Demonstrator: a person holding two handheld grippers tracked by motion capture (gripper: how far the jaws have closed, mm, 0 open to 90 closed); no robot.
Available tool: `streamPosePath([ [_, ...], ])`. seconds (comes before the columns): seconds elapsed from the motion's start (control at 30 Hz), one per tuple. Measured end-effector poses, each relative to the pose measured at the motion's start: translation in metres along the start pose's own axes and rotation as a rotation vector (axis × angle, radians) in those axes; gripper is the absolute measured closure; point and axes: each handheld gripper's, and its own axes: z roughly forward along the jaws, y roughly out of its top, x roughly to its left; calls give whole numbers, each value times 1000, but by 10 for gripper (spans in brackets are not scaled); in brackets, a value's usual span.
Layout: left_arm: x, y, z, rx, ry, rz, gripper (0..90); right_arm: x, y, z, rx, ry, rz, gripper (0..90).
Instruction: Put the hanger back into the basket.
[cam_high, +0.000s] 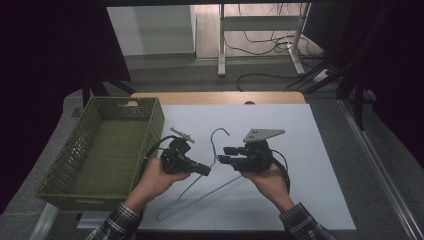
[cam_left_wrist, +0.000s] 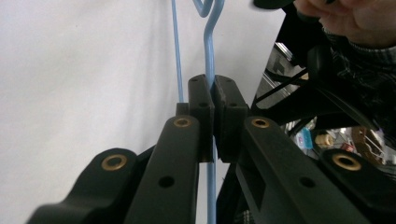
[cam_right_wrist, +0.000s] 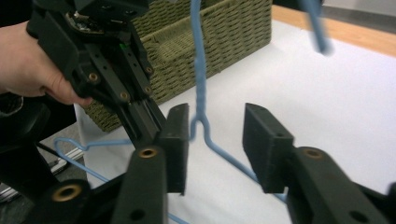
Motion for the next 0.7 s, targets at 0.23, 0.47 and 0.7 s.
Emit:
streamPosePath([
  [0.23, 1, 0, -24, -31, 46, -6, 874, -1, -8, -20, -1, -25, 17, 413],
  [0.47, 1, 2, -50, -71, 83, -6, 874, -3, -21, -36, 27, -63, 23, 268],
  [0.7, -1, 0, -78, -100, 132, -12, 874, -2, -32, -48, 40, -116, 16, 148],
])
